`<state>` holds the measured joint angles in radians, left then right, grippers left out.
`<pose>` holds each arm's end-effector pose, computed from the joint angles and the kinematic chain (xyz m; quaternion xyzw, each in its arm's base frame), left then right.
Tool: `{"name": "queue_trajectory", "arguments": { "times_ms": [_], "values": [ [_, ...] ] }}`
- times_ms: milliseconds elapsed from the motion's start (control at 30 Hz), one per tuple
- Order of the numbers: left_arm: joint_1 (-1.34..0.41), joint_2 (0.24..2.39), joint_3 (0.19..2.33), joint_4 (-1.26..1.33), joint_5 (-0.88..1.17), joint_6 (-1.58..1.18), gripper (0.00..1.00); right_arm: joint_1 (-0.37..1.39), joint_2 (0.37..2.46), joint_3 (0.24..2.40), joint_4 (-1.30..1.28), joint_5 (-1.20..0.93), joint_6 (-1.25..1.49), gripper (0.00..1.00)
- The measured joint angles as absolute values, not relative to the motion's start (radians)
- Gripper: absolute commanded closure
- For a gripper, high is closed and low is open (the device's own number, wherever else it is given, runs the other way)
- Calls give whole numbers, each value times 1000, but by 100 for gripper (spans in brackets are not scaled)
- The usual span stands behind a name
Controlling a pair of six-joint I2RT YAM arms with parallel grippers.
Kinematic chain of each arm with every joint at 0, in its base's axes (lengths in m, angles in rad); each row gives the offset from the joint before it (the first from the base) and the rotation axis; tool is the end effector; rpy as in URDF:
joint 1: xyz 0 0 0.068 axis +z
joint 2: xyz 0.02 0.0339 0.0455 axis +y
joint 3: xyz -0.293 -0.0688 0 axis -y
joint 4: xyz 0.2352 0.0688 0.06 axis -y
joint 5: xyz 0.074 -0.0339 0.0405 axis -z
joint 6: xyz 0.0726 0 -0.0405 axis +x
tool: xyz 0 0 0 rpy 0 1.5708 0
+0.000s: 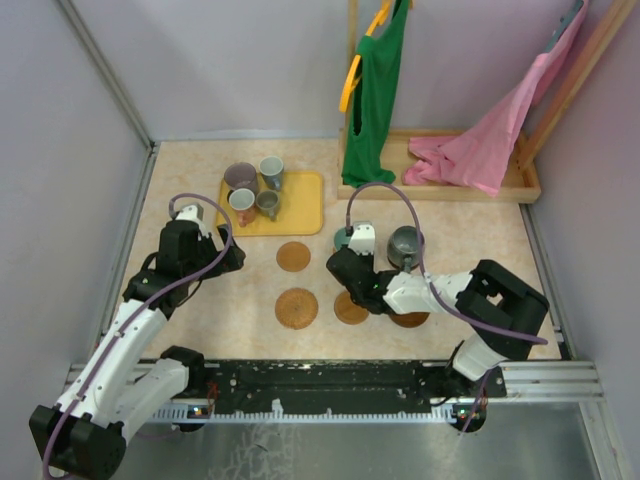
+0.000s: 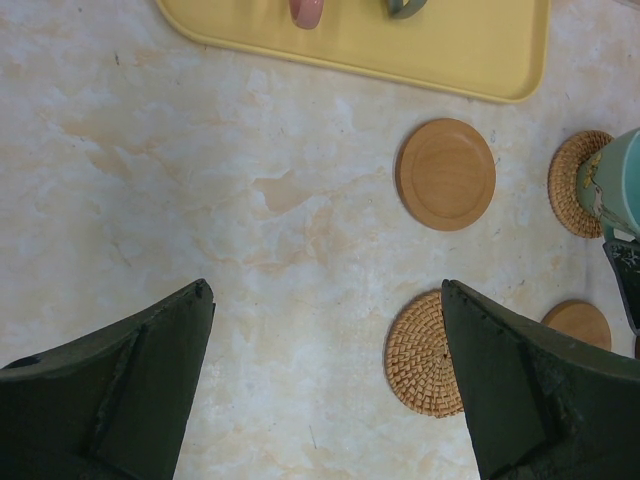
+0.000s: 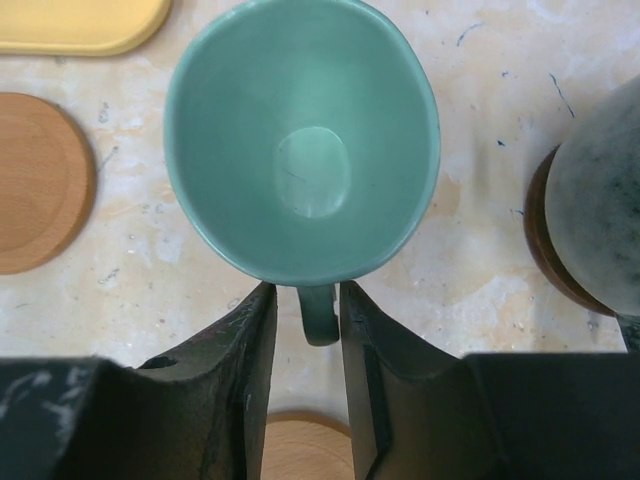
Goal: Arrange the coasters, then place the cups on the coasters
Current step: Place the cup on the coaster.
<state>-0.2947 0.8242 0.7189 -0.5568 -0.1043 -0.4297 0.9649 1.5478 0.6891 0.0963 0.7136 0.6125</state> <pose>0.1711 -0.0440 0.2736 -0.0833 0.8937 -0.1115 0.4264 0.2131 0.2241 0.1786 -0.0158 0.8723 0.0351 0.4875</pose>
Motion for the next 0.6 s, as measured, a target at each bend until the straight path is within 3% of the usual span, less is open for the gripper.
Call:
{"name": "queue_trajectory", "arguments": {
  "times_ms": [600],
  "values": [
    [-295, 822, 712, -553, -106, -430, 0, 968, 1487, 728, -31, 773, 629, 66]
  ]
}}
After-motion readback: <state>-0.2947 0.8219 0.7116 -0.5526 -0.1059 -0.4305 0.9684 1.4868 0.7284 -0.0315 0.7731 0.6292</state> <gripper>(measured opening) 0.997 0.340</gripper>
